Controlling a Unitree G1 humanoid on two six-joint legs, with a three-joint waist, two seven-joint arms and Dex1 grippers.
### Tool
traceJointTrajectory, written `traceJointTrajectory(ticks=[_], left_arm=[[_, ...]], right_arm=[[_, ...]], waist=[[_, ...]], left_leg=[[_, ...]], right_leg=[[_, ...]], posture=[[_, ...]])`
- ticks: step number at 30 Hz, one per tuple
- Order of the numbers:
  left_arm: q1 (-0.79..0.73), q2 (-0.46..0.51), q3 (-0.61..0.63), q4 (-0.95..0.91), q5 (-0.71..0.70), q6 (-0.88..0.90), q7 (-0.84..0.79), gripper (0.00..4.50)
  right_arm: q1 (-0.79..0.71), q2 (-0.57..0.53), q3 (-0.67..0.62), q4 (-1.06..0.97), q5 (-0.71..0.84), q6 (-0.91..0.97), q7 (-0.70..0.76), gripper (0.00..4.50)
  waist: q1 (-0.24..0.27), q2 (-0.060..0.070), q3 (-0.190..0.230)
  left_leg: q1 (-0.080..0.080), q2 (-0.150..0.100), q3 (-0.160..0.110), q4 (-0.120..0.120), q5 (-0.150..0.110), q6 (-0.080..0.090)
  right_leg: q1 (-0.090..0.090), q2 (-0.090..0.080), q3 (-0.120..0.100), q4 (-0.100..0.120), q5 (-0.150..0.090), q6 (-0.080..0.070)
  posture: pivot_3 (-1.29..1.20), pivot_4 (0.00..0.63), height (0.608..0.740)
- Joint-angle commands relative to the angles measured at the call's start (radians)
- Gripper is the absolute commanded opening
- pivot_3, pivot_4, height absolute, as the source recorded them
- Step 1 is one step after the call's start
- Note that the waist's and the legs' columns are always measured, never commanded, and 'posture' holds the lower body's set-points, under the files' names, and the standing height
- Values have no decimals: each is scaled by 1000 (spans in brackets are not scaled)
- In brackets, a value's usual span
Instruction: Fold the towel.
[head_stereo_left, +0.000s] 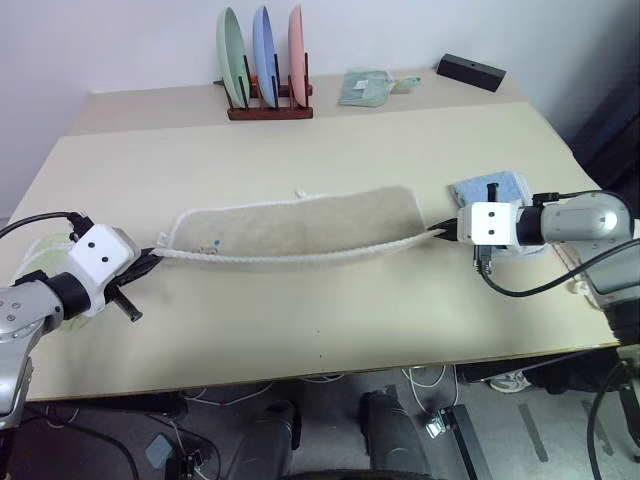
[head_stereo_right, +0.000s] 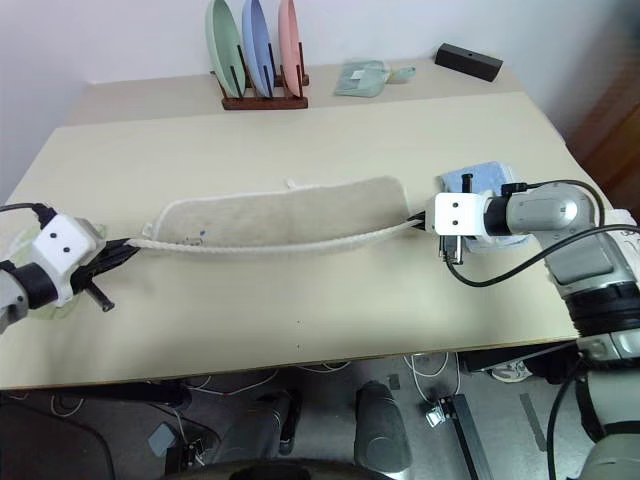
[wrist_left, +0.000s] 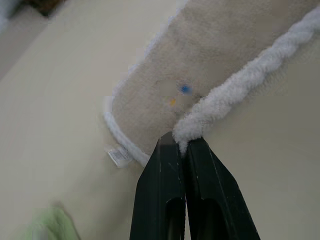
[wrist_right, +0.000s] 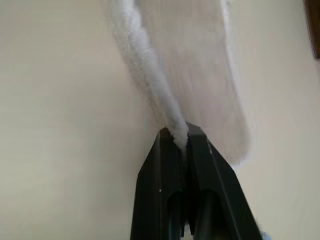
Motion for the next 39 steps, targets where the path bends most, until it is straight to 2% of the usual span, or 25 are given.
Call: traceJointTrajectory(ticks=[1, 4, 9, 21, 28, 34, 35, 37, 39], left_arm=[[62, 17, 78, -64, -39, 36, -48, 0], [48, 25, 63, -42, -22, 34, -34, 0], [-79, 40, -32, 83, 31, -12, -1, 0], [-479, 11, -310, 571, 189, -229, 32, 0], [-571, -18, -362, 716, 217, -296, 30, 0], [-571, -40, -343, 738, 183, -274, 34, 0], [-574, -48, -330, 740, 171, -256, 45, 617], [-578, -54, -317, 743, 163, -245, 60, 1386], [-590, -61, -311, 758, 180, -270, 107, 2320]], right_arm=[[66, -50, -70, -103, 78, 99, 54, 40], [93, -57, -84, -122, 87, 118, 69, 40], [-16, 19, -32, -5, -1, 59, 26, 40], [-474, 292, 155, 695, -298, -236, -131, 40], [-604, 385, 187, 967, -382, -345, -218, 40], [-631, 407, 187, 1049, -421, -383, -272, 40], [-634, 409, 184, 1056, -423, -380, -279, 277], [-638, 411, 180, 1065, -427, -378, -288, 922], [-642, 408, 177, 1068, -434, -383, -320, 1790]], waist=[[6, 0, 0], [20, 0, 0], [26, 0, 0], [19, 0, 0], [9, 0, 0], [-4, 0, 0], [-5, 0, 0], [-7, 0, 0], [-10, 0, 0]], left_leg=[[-1, 0, 0, 0, 0, 0], [-1, 0, 1, 2, 0, 0], [-1, 0, 1, 5, 0, 0], [-2, -1, 1, 4, 0, -1], [-2, -1, 0, 3, 0, -1], [-2, -1, 0, 2, 0, -1], [-2, -1, 0, 2, 0, -1], [-2, -1, -1, 2, 0, -1], [-2, -1, -1, 2, 1, -2]], right_leg=[[0, 0, 0, 0, 0, 0], [0, 0, 0, 0, 0, -2], [1, 0, 0, -1, 1, -2], [-2, 2, 0, -1, 4, 0], [-3, 3, 0, 0, 4, 0], [-3, 3, 0, 0, 4, 0], [-3, 3, 0, 0, 4, 0], [-4, 3, 0, 1, 4, 0], [-4, 3, 0, 1, 4, 0]], posture=[[0, 150, 738], [0, 150, 738], [0, 150, 738], [0, 150, 738], [0, 150, 738], [0, 150, 738], [0, 150, 738], [0, 150, 738], [0, 150, 738]])
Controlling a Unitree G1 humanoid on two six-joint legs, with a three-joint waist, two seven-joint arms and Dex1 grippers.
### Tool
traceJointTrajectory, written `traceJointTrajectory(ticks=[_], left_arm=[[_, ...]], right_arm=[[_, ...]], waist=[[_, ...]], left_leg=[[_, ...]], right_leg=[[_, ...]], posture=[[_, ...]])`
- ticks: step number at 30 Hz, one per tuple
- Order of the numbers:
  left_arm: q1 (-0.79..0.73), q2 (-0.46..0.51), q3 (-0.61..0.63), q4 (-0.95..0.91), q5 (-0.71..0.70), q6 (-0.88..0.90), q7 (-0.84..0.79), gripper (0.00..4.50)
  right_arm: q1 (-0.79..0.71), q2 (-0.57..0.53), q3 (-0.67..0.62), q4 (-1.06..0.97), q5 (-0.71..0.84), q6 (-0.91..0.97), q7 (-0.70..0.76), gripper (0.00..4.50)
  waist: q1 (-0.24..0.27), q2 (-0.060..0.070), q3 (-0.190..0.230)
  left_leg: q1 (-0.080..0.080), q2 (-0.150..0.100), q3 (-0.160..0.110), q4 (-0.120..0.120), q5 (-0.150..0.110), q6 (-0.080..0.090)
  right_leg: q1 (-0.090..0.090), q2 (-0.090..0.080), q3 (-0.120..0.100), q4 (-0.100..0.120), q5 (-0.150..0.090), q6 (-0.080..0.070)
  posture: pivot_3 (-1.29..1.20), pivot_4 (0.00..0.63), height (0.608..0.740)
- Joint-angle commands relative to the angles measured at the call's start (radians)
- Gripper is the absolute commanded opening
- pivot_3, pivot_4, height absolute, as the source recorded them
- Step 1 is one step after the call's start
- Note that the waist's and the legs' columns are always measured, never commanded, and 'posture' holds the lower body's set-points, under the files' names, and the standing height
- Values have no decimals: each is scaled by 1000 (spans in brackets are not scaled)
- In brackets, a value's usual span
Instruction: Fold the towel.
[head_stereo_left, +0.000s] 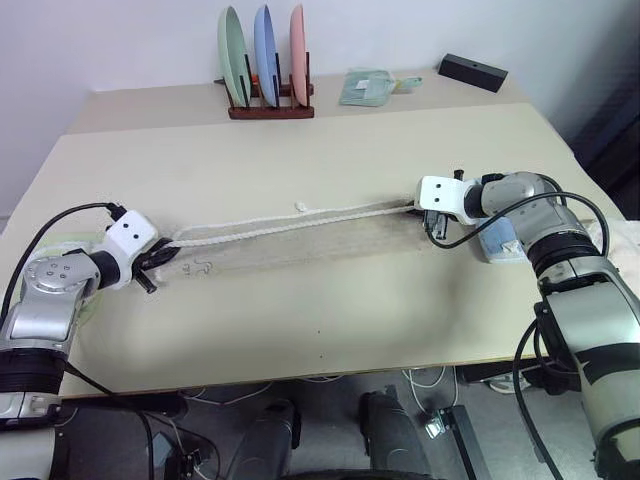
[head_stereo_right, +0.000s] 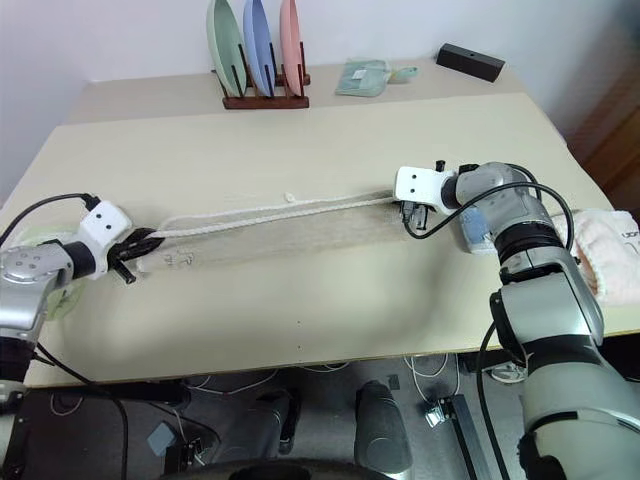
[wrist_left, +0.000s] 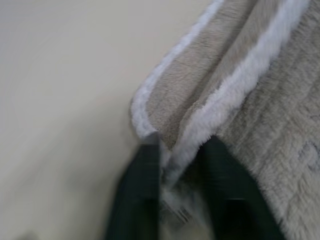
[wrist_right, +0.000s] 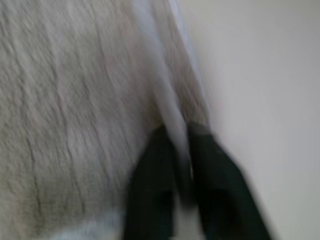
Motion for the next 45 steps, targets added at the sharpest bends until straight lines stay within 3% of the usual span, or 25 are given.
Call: traceJointTrajectory(ticks=[1, 3, 8, 11, 13, 14, 18, 21, 23, 27, 33, 39, 45], left_arm=[[-40, 2, 50, 17, 12, -36, 77, 2954], [-64, -11, 57, 45, 28, -57, 148, 3907], [-128, -71, 116, 103, 27, -24, 338, 3907], [-101, -79, 115, 62, 26, -28, 352, 3907], [-71, -79, 120, 4, 13, -44, 341, 3907], [-60, -82, 130, -29, -2, -45, 336, 3907], [-9, -105, 152, -194, -66, -17, 302, 3970], [90, -153, 60, -460, -141, 26, 220, 3970], [118, -178, 25, -551, -164, 66, 206, 3970], [170, -239, -182, -724, -151, 95, 132, 3970], [146, -310, -288, -750, -150, 125, 118, 3970], [129, -323, -308, -748, -146, 125, 96, 3970], [117, -324, -295, -741, -143, 128, 106, 3970]], right_arm=[[-47, -5, -20, -2, -12, -18, -66, 2383], [-56, -11, -18, 3, -31, -22, -136, 3330], [-69, -25, -26, 8, -68, -3, -297, 3330], [-40, -47, -51, -43, -40, -12, -288, 3330], [1, -54, -121, -114, 60, 43, -202, 3330], [32, -55, -163, -172, 124, 97, -149, 3330], [220, -74, -286, -539, 347, 412, 16, 4458], [492, -106, -383, -1032, 570, 896, 24, 4458], [573, -102, -436, -1189, 655, 1090, -25, 4458], [697, 46, -636, -1423, 849, 1517, -268, 4458], [796, 244, -808, -1596, 968, 1854, -482, 4458], [720, 439, -936, -1551, 927, 1966, -684, 4458], [546, 574, -1085, -1344, 895, 1924, -832, 4458]], waist=[[-1, 0, 0], [1, 0, 0], [3, 0, 0], [2, 0, 0], [3, 0, 0], [3, 0, 0], [8, -1, 0], [18, 0, -1], [26, 1, -1], [30, 1, -1], [43, 1, -2], [36, 2, -2], [36, 2, -3]], left_leg=[[0, 0, 0, 0, 0, 0], [0, 0, 0, 0, 0, -1], [0, 0, 0, 0, 1, -1], [0, 0, 0, 0, 2, -4], [0, 0, 0, 0, 3, -4], [0, 0, 0, 0, 2, -4], [0, 1, -1, 1, 0, -1], [-2, 2, -2, 3, 0, 0], [-2, 1, -2, 3, -1, 1], [-2, 2, 0, 9, -1, 2], [-1, 1, 2, 12, -1, 2], [-1, 1, 2, 11, -1, 2], [-1, 1, 2, 10, -1, 2]], right_leg=[[0, 0, 0, 0, 0, 0], [0, 0, 0, 0, 0, 0], [0, 0, 0, 0, 0, 0], [0, 0, 0, 0, 0, 0], [0, 0, 0, 0, 0, 0], [0, 0, 0, 0, 0, 0], [1, 0, 0, 0, 0, 0], [1, 0, 0, 0, 1, 1], [1, -3, 1, -1, 0, 1], [2, -1, 3, -1, 3, 1], [6, 1, 2, -1, 3, 1], [5, 1, 2, -1, 3, 1], [5, 1, 2, -1, 3, 1]], posture=[[0, 150, 738], [0, 150, 738], [0, 150, 738], [0, 150, 738], [0, 150, 738], [0, 150, 738], [0, 150, 738], [0, 150, 738], [0, 150, 738], [0, 150, 738], [0, 150, 738], [0, 150, 738], [0, 150, 738]])
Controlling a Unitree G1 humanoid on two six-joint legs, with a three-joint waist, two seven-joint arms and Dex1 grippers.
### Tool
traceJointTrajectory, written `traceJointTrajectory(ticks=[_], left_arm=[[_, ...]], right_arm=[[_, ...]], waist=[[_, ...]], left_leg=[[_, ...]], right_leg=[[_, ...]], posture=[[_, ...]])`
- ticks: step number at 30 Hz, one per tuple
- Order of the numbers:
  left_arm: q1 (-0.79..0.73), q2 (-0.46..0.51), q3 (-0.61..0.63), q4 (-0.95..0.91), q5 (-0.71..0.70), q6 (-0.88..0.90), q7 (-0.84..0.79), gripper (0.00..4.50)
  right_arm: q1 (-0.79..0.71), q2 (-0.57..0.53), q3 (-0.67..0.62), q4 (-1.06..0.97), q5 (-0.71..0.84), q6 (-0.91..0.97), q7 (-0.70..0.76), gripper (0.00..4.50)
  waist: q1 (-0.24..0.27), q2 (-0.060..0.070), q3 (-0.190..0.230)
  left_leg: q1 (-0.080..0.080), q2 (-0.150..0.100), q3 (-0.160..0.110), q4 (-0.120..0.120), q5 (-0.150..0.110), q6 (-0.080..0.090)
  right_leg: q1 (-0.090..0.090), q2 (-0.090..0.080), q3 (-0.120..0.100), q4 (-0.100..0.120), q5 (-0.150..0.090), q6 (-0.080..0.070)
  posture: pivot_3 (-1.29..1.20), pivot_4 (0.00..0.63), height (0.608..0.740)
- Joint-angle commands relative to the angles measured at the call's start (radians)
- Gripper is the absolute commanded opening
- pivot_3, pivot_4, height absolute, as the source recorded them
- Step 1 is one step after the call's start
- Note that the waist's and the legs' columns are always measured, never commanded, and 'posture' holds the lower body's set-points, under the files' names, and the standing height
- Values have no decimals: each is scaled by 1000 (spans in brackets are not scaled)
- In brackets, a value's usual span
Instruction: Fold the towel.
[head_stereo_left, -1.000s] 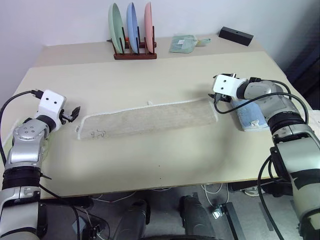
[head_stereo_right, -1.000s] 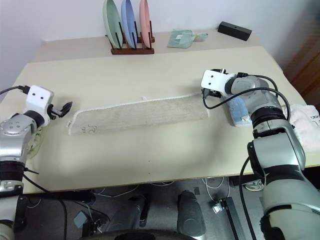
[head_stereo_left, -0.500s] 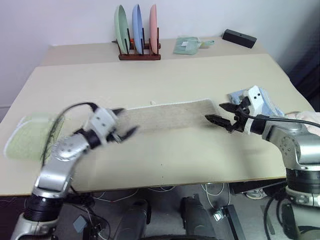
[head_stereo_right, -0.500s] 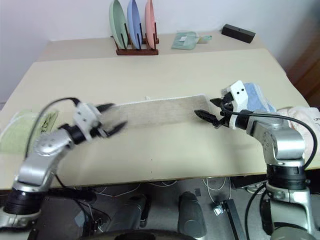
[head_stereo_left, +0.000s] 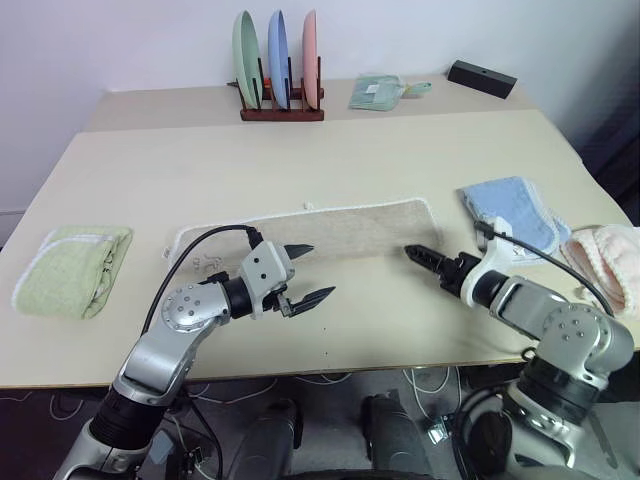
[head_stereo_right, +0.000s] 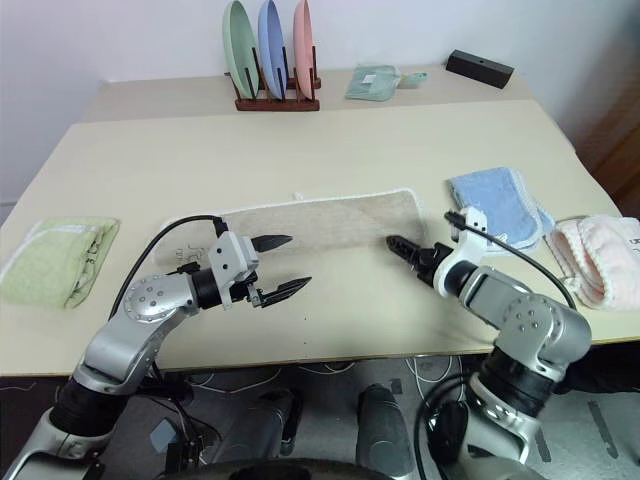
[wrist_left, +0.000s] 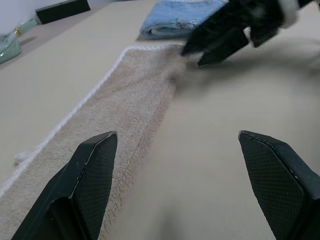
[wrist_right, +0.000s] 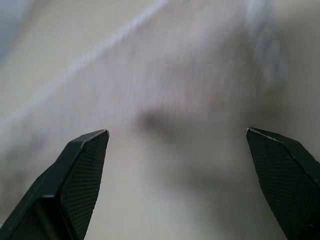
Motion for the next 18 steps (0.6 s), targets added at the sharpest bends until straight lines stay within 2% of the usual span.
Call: traceJointTrajectory(ticks=[1, 5, 6, 9, 15, 18], left_arm=[[-10, 1, 20, -31, 7, -6, 7, 3970], [1, 2, 31, -44, 6, 0, 19, 3970], [5, 3, 33, -48, 6, 2, 22, 3970], [15, 4, 36, -60, 9, 6, 28, 3970], [40, 5, 41, -80, 13, 10, 39, 3970], [41, 3, 41, -80, 14, 8, 39, 3970]], right_arm=[[-77, 34, -69, 105, -13, -51, -74, 4458], [-151, 44, -119, 244, -18, -136, -147, 4458], [-162, 43, -125, 277, -20, -164, -163, 4221], [-168, 29, -107, 325, -22, -219, -192, 3117], [-155, 5, -88, 290, 17, -239, -213, 57], [-140, -30, -64, 253, 33, -235, -206, 57]], waist=[[-1, 0, 0], [-3, 0, 0], [-3, 0, -1], [-3, 0, -1], [-4, 1, -2], [2, 1, -2]], left_leg=[[0, 0, 0, 0, 0, 0], [0, 0, 0, 0, 0, 0], [0, 0, 0, 0, 0, 0], [1, 0, 0, 0, 0, 0], [1, 0, 0, -1, 0, 0], [0, 0, 0, 0, 0, 0]], right_leg=[[0, 0, 0, 0, 0, 0], [0, 0, 0, 0, 0, 0], [1, 0, 0, 0, 0, 0], [1, 0, 0, 0, 0, 0], [1, 0, 0, 0, 0, 0], [1, 0, 0, 0, 0, 0]], posture=[[0, 150, 738], [0, 150, 738], [0, 150, 738], [0, 150, 738], [0, 150, 738], [0, 150, 738]])
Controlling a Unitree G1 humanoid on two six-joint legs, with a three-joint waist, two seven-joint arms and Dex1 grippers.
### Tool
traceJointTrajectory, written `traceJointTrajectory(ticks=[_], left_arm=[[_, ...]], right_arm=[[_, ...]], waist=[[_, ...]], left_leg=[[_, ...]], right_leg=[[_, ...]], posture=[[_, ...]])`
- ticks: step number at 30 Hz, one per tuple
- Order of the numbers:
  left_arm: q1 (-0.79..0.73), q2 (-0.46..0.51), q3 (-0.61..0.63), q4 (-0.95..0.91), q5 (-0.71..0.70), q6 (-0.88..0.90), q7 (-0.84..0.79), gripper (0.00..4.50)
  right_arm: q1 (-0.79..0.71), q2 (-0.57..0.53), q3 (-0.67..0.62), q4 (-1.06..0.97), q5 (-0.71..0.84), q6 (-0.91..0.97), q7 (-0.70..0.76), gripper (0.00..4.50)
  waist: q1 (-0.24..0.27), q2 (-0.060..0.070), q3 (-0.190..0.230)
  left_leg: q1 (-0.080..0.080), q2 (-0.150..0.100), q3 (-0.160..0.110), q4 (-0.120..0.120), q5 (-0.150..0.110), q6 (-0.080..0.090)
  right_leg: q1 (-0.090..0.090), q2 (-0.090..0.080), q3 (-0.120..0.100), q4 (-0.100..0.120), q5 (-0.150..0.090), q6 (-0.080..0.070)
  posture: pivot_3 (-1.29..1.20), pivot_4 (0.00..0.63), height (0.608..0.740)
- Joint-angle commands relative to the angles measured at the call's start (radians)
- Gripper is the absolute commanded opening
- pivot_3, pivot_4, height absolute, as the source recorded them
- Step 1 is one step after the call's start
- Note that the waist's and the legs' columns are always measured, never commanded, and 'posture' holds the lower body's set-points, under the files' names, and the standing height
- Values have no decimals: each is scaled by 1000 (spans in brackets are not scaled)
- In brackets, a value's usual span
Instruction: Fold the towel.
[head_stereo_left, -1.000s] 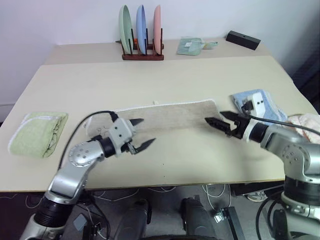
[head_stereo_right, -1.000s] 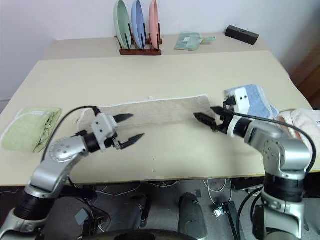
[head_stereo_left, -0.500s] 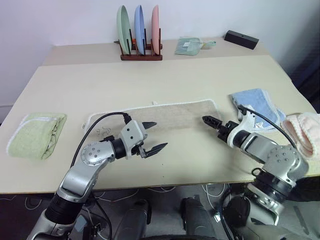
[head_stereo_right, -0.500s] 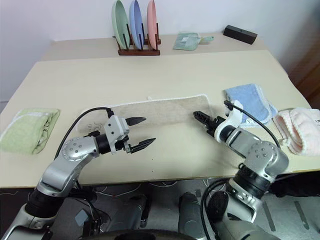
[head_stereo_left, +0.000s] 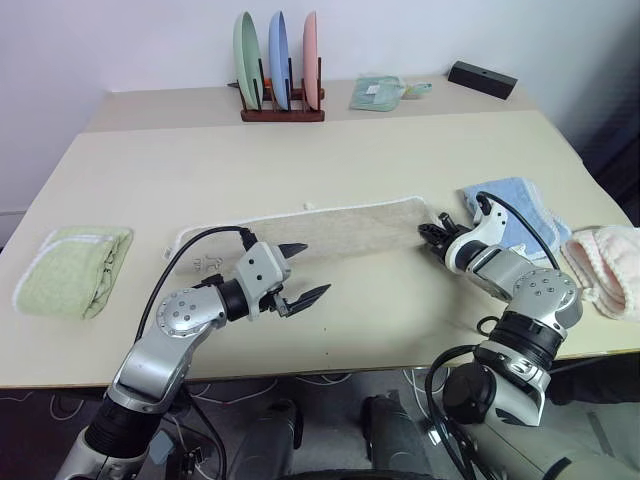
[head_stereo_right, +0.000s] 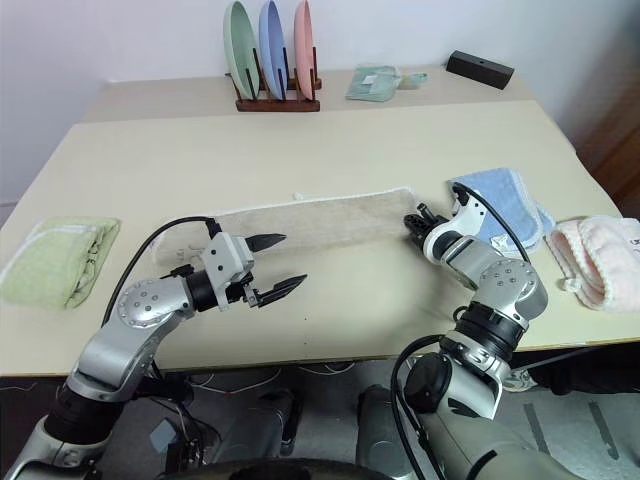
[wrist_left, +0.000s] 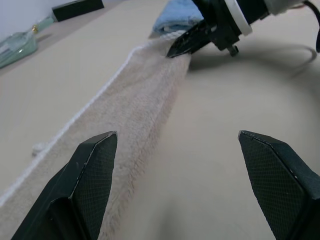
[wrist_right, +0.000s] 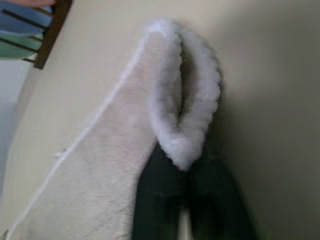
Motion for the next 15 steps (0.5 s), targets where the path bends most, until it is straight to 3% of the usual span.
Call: traceJointTrajectory(ticks=[1, 7, 9, 15], left_arm=[[-2, 1, 19, -33, -1, -6, 3, 3970], [-15, 7, 13, 4, 11, -29, -16, 3970], [-20, 6, 9, 15, 14, -35, -23, 3970], [-38, -1, 1, 34, 24, -45, -35, 3970]], right_arm=[[22, -69, 22, -93, 35, 2, 23, 57], [102, -327, 183, -239, 41, -4, 187, 57], [132, -428, 308, -283, 8, -67, 278, 57], [173, -593, 685, -421, -104, -283, 506, 57]], waist=[[0, 0, 0], [-3, 2, 1], [-9, 2, 1], [-15, 2, 1]], left_leg=[[0, 0, 0, 0, 0, 0], [-1, 0, 0, 0, 0, 1], [0, 0, 1, -1, 0, 1], [0, 2, 2, -1, -1, 1]], right_leg=[[0, 0, 0, 0, 0, 0], [0, -1, 0, -1, 0, 0], [0, 0, 0, -1, 0, 0], [0, 1, 0, -2, 0, 1]], posture=[[0, 150, 738], [0, 150, 738], [0, 150, 738], [0, 150, 738]])
